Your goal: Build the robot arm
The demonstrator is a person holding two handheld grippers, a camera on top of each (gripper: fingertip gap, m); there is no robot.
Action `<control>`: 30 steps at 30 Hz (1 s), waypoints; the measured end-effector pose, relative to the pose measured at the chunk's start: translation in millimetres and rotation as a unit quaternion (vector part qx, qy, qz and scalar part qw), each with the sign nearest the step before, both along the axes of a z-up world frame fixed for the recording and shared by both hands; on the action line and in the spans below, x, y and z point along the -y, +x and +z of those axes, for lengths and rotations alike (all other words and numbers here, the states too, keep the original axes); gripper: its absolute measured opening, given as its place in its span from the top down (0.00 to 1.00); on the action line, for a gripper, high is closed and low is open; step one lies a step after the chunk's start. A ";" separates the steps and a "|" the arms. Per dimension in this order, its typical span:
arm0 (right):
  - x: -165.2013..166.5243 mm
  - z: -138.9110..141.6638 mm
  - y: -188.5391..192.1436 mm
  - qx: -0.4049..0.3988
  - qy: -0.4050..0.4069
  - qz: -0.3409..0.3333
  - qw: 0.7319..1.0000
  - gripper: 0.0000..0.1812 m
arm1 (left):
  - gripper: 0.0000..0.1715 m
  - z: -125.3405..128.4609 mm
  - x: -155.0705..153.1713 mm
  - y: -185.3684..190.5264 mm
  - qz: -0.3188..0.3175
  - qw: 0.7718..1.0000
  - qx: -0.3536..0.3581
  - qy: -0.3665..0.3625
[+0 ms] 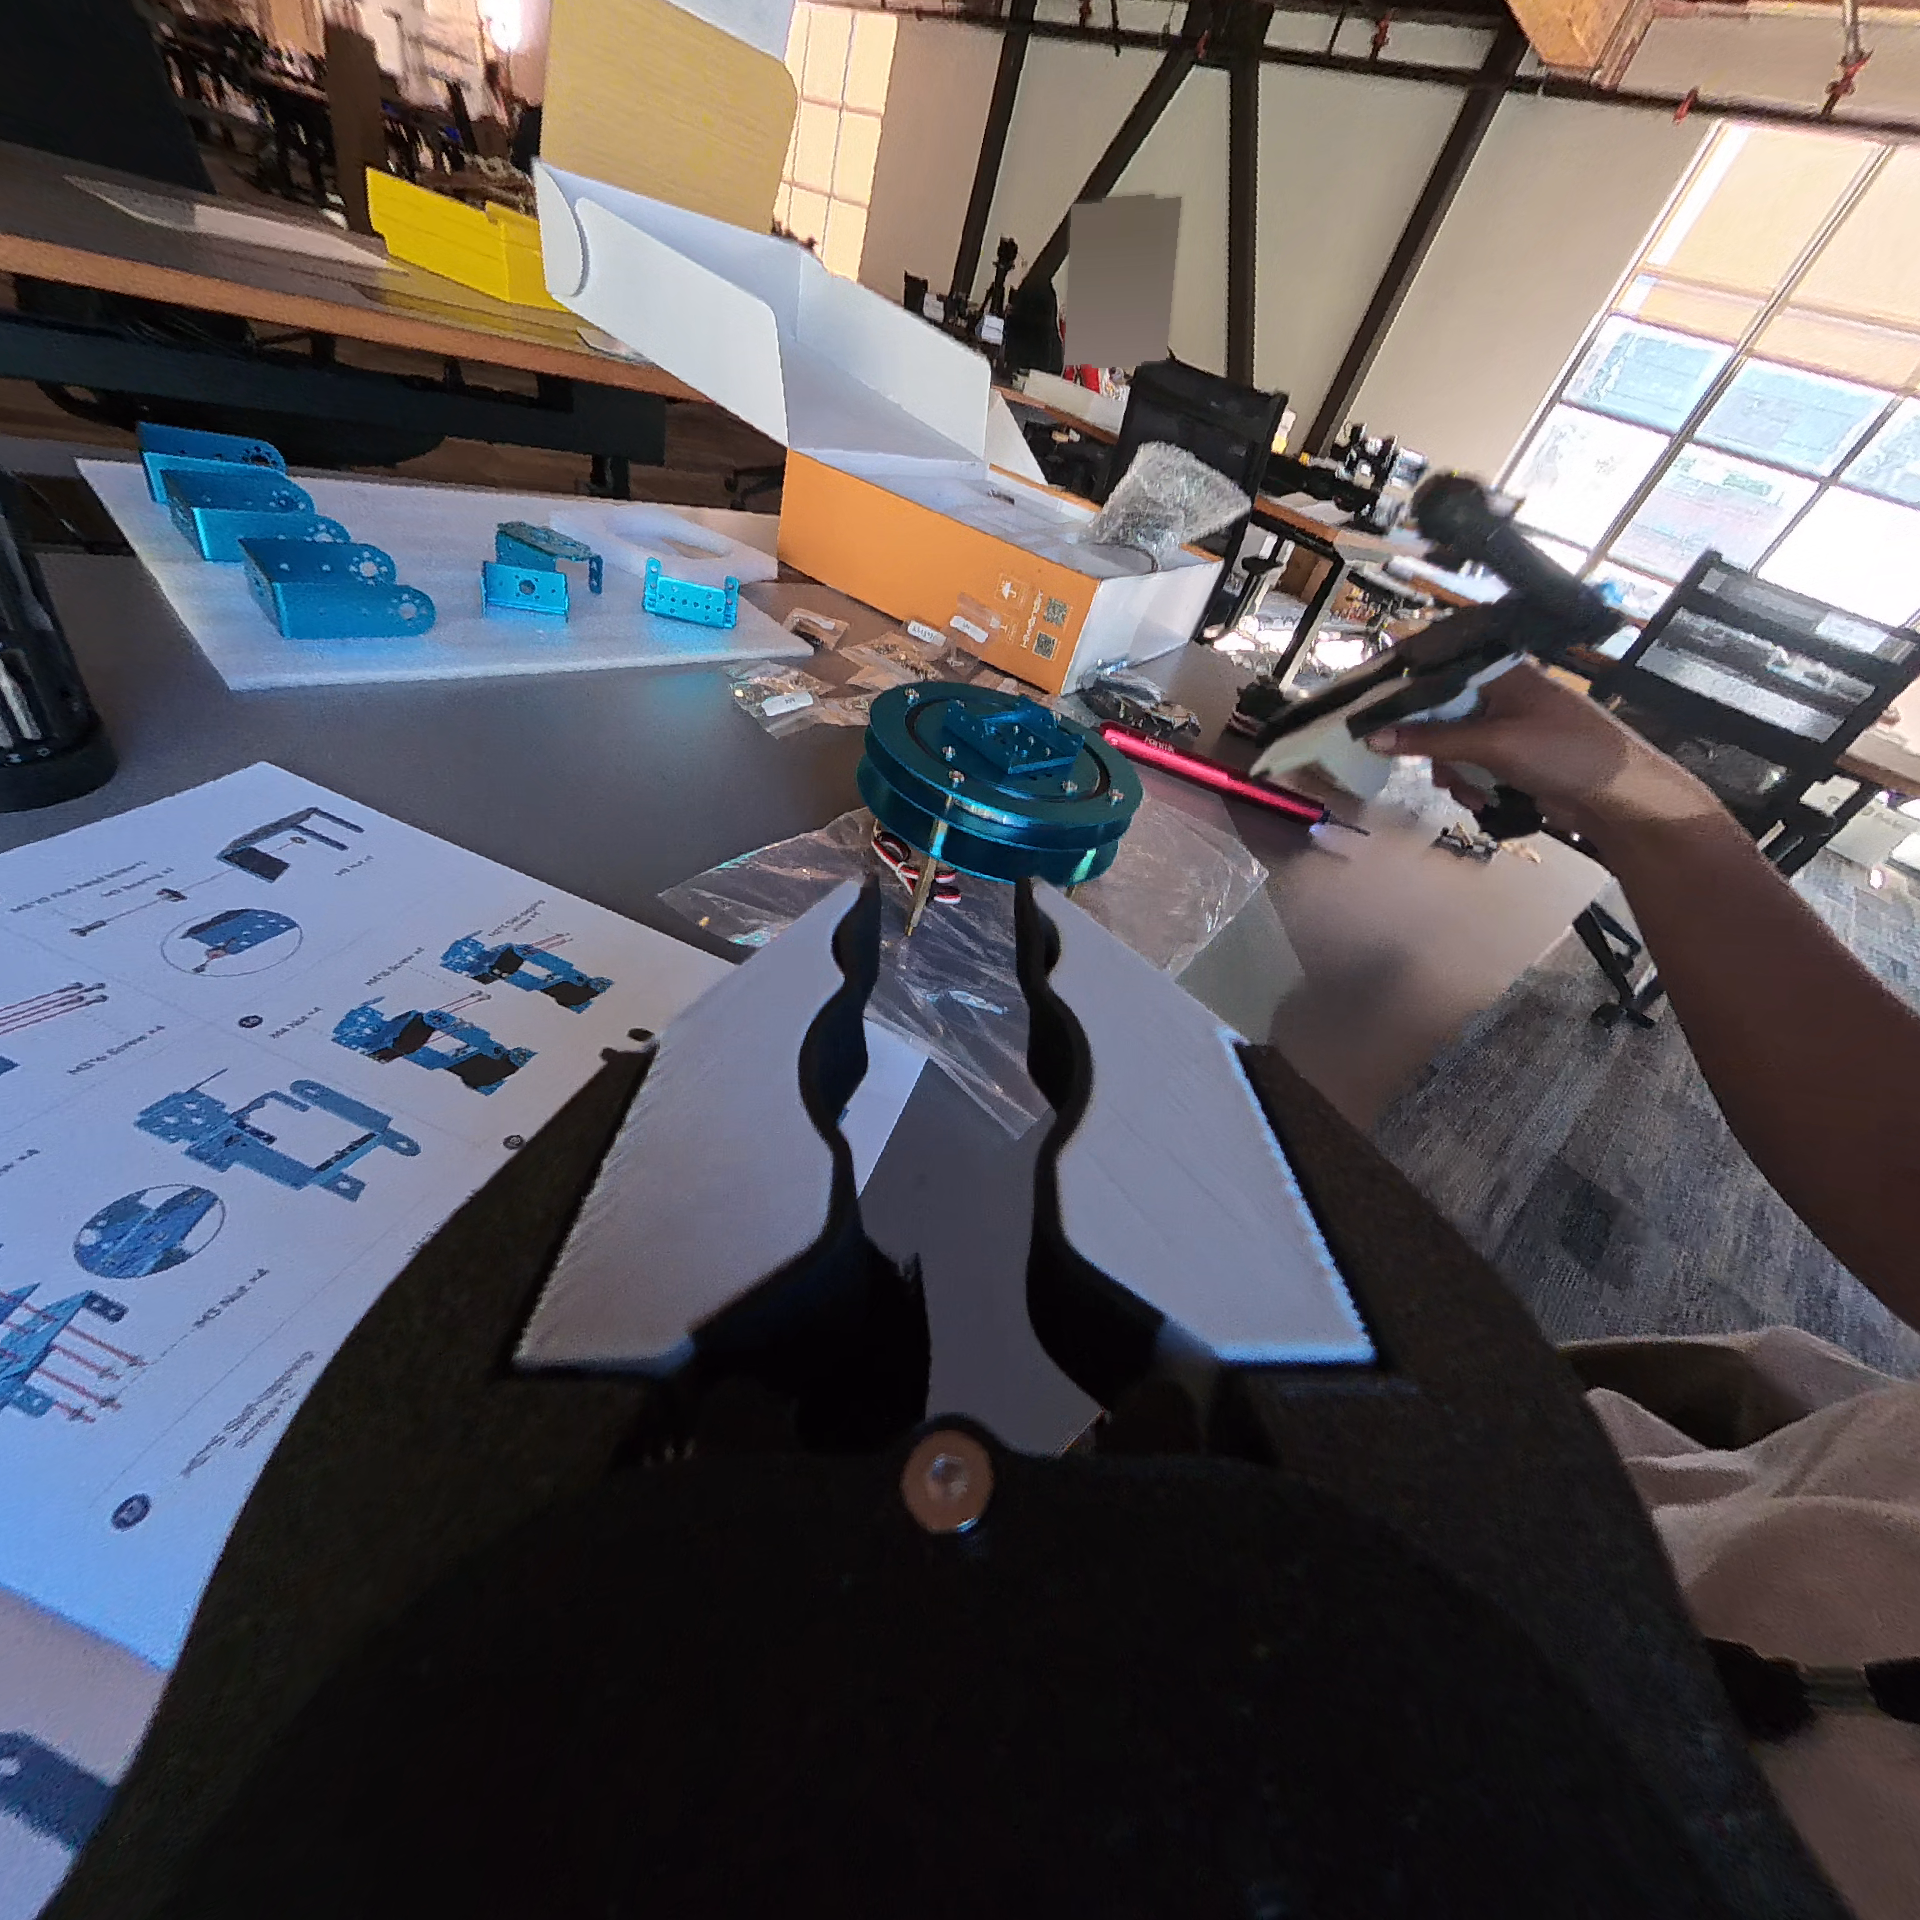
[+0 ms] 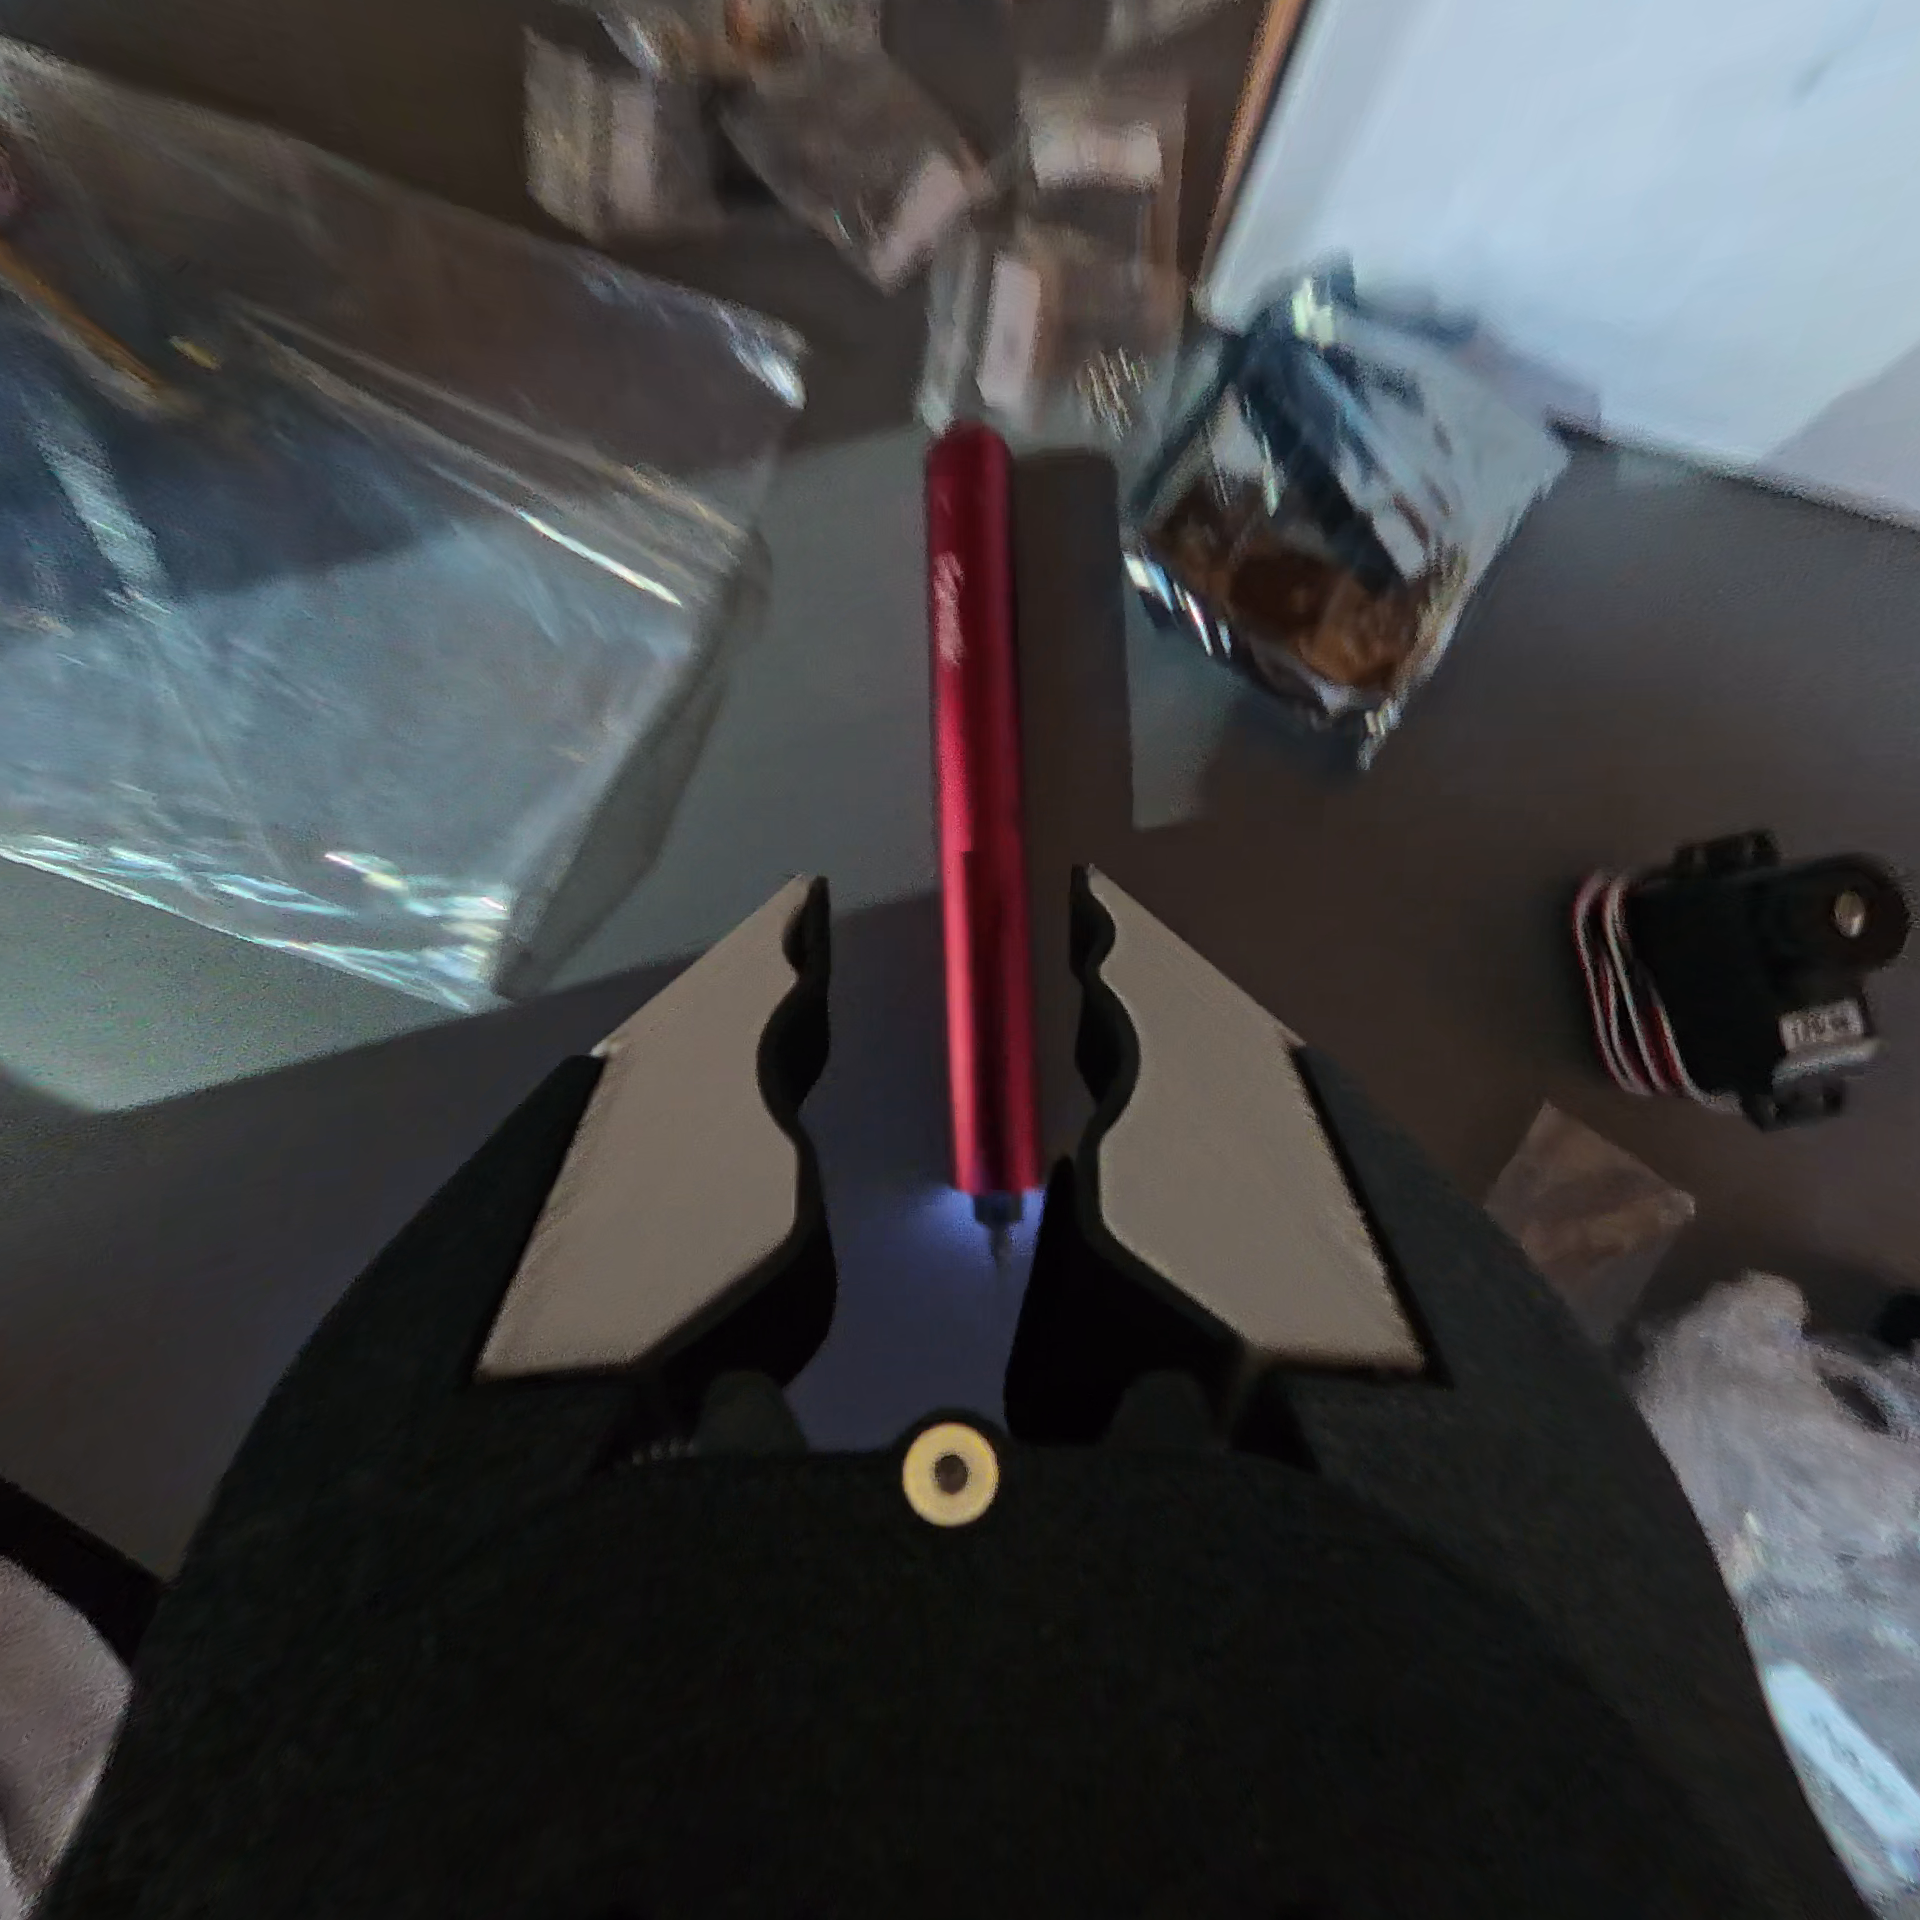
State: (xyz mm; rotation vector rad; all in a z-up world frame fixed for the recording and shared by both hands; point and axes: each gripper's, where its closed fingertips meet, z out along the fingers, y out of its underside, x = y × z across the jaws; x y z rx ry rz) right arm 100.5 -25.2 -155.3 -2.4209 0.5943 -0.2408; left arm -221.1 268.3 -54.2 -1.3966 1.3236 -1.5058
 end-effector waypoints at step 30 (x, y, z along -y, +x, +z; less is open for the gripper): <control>-184.8 25.6 -148.6 -0.406 0.170 0.268 0.857 0.76 | 0.79 -45.4 51.5 160.9 -0.276 0.904 -0.233 -0.230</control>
